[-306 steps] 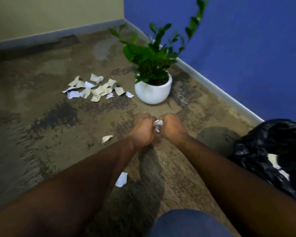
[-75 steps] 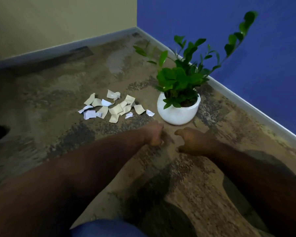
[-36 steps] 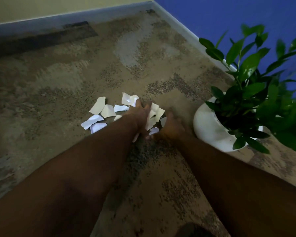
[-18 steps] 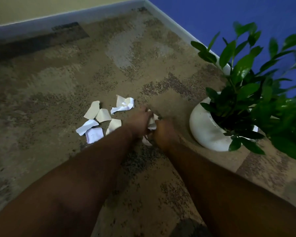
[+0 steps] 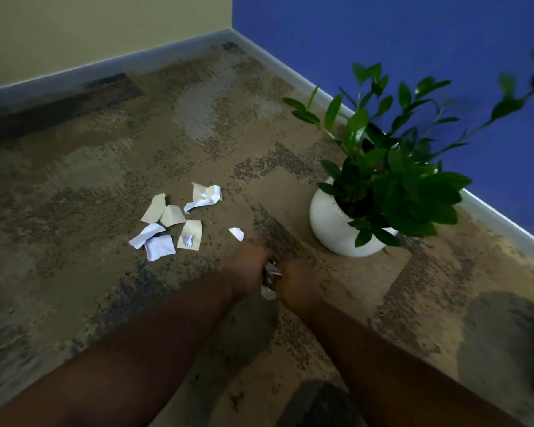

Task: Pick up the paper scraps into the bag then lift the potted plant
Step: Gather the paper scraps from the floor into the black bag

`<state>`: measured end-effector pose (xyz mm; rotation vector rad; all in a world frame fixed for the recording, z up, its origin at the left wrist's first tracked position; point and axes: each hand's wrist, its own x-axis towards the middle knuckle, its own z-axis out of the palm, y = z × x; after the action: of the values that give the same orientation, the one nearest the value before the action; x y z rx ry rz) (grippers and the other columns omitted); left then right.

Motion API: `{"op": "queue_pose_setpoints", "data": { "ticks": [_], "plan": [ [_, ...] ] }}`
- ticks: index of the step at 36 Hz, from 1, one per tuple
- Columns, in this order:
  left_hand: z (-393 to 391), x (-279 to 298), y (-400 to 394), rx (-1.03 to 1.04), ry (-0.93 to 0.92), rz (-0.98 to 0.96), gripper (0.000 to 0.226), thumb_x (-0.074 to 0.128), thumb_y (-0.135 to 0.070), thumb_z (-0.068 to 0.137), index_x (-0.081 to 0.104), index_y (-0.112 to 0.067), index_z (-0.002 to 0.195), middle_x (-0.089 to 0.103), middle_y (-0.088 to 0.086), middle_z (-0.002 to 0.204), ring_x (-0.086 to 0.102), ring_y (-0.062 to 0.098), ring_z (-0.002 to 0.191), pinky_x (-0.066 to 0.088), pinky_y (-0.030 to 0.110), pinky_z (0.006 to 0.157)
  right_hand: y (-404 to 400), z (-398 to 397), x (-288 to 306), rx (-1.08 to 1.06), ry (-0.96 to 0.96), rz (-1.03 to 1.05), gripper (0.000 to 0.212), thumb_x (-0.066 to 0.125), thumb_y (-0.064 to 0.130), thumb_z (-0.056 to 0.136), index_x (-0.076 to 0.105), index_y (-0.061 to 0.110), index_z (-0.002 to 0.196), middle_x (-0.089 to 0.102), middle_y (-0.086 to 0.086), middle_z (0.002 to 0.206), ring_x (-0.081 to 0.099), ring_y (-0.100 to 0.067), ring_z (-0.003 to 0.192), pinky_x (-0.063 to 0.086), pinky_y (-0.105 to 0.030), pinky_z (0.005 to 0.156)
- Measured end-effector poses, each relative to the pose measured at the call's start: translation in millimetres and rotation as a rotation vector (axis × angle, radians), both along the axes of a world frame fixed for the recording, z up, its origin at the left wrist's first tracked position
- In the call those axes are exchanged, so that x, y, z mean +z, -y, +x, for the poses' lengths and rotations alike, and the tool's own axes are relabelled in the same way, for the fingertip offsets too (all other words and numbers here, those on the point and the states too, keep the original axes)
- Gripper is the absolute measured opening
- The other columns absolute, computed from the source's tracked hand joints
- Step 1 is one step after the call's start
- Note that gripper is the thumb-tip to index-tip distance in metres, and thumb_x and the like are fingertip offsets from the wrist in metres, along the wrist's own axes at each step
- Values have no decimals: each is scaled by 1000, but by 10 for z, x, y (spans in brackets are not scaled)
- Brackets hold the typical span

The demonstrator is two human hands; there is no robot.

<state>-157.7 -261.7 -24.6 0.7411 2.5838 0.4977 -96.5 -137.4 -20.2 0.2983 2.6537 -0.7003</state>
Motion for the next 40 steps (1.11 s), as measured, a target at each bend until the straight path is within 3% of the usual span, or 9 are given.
{"op": "queue_pose_setpoints", "data": {
  "ticks": [5, 7, 14, 17, 19, 21, 29, 35, 40],
  "plan": [
    [229, 285, -251, -57, 27, 13, 28, 55, -8, 93, 65, -9, 119, 63, 13, 122, 59, 31, 113, 48, 38, 97, -340, 242, 267, 31, -5, -37, 19, 64, 21, 92, 71, 8, 103, 71, -11, 100, 67, -25, 91, 48, -20, 71],
    [306, 421, -406, -88, 36, -5, 26, 55, -10, 92, 67, -9, 116, 65, 13, 119, 62, 30, 110, 50, 40, 97, -509, 332, 432, 88, -21, -36, 20, 67, 21, 89, 72, 8, 103, 69, -6, 97, 63, -21, 86, 41, -5, 66],
    [593, 964, -1157, -208, 22, 80, 21, 65, -20, 87, 72, -7, 102, 69, 15, 106, 65, 30, 100, 51, 34, 88, -1290, 668, 1056, 87, -53, 52, 26, 71, 25, 86, 76, 8, 105, 73, -10, 108, 66, -26, 100, 47, -25, 85],
    [742, 1211, -1570, -219, 14, 156, 21, 66, -21, 87, 72, -3, 96, 71, 17, 99, 67, 31, 95, 49, 33, 81, -1705, 863, 1368, -1, -128, 84, 28, 75, 33, 83, 76, 8, 96, 66, 3, 92, 60, -14, 83, 34, -3, 67],
    [862, 1369, -1838, -230, -7, 205, 30, 62, -28, 87, 73, -1, 93, 72, 18, 95, 67, 32, 91, 50, 34, 78, -1970, 977, 1555, -74, -145, 105, 34, 74, 43, 82, 70, 9, 80, 66, -1, 81, 60, -17, 75, 33, -13, 58],
    [1004, 1521, -2101, -262, -31, 257, 33, 60, -29, 88, 73, 1, 89, 72, 19, 92, 68, 34, 88, 52, 37, 79, -2217, 1091, 1736, -99, -128, 166, 45, 72, 48, 81, 74, 4, 86, 71, -11, 86, 66, -25, 79, 40, -24, 61],
    [1418, 2023, -3174, -275, -129, 351, 25, 72, -27, 82, 74, -8, 98, 75, 10, 98, 70, 26, 94, 56, 38, 83, -3105, 1558, 2365, -190, -179, 334, 31, 77, 27, 79, 73, 3, 99, 71, -13, 100, 63, -28, 86, 41, -29, 66],
    [1778, 2303, -3936, -281, -242, 430, 27, 73, -33, 81, 69, -8, 88, 73, 13, 93, 67, 31, 90, 37, 29, 62, -3726, 2002, 2698, -362, -191, 364, 21, 76, 12, 79, 74, 6, 99, 62, -7, 85, 55, -23, 79, 37, -25, 60],
    [2222, 2441, -4607, -346, -192, 461, 22, 72, -27, 82, 70, -8, 94, 72, 13, 96, 65, 33, 93, 46, 34, 69, -4241, 2468, 2871, -523, -140, 437, 16, 72, 10, 79, 72, 3, 94, 62, -12, 79, 55, -27, 72, 39, -27, 60]
  ]
}}
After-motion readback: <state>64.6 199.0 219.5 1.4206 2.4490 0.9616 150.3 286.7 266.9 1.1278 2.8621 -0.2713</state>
